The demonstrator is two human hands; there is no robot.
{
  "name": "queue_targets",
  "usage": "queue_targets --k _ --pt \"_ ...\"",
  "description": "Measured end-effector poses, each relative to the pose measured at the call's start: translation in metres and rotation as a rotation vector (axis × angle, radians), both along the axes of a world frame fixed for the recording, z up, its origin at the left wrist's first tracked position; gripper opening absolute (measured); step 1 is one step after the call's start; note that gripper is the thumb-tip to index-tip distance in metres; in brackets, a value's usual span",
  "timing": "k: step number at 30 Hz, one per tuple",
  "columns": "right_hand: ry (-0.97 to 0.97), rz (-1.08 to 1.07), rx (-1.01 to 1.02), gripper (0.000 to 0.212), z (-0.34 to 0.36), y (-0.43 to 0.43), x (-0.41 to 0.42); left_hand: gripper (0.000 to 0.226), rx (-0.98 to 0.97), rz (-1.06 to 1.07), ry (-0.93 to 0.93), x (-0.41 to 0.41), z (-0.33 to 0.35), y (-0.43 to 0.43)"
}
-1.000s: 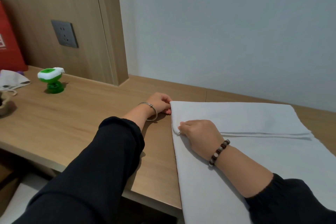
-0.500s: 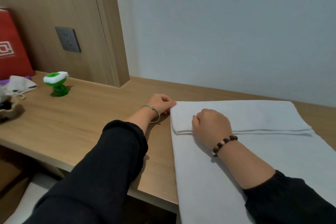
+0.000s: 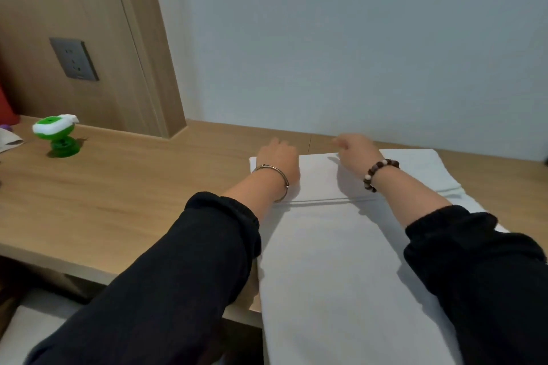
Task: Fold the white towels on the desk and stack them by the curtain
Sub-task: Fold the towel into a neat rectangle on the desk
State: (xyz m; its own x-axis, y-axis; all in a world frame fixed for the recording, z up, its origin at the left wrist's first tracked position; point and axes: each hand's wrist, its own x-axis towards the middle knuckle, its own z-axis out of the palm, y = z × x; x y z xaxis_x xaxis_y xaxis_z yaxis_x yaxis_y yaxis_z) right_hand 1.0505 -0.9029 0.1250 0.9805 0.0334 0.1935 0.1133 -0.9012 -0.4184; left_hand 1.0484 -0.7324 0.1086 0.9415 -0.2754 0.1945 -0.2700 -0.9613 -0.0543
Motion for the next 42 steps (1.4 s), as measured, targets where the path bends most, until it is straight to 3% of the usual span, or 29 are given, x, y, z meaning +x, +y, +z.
queue_targets --k 4,6,16,20,23,26,36,42 --pt "0.221 0.087 -0.348 0.05 -0.035 -0.01 0.004 0.055 -0.081 0.023 0.241 -0.006 -0.027 -0.023" --pt "0.245 0.096 -0.41 0.054 -0.051 -0.021 0.003 0.059 -0.069 0.03 0.271 -0.004 -0.035 -0.022" --pt "0.236 -0.162 -0.405 0.056 -0.054 -0.141 0.024 0.067 -0.059 0.011 0.195 -0.002 -0.046 -0.017" --pt "0.228 -0.281 -0.444 0.057 -0.043 -0.122 0.028 0.068 -0.047 0.026 0.187 -0.001 -0.046 -0.019" --pt "0.112 -0.057 -0.38 0.057 -0.046 -0.065 0.017 0.067 -0.039 0.027 0.182 -0.001 -0.045 -0.019" --pt "0.163 0.162 -0.387 0.056 -0.06 -0.036 -0.001 0.066 -0.036 0.028 0.188 -0.001 -0.045 -0.019" --pt "0.172 -0.147 -0.374 0.056 -0.064 -0.151 -0.003 0.061 -0.037 0.039 0.177 -0.012 -0.045 -0.005" --pt "0.226 -0.205 -0.211 0.058 -0.063 -0.17 -0.007 0.063 -0.015 0.158 0.207 -0.028 -0.045 0.016"
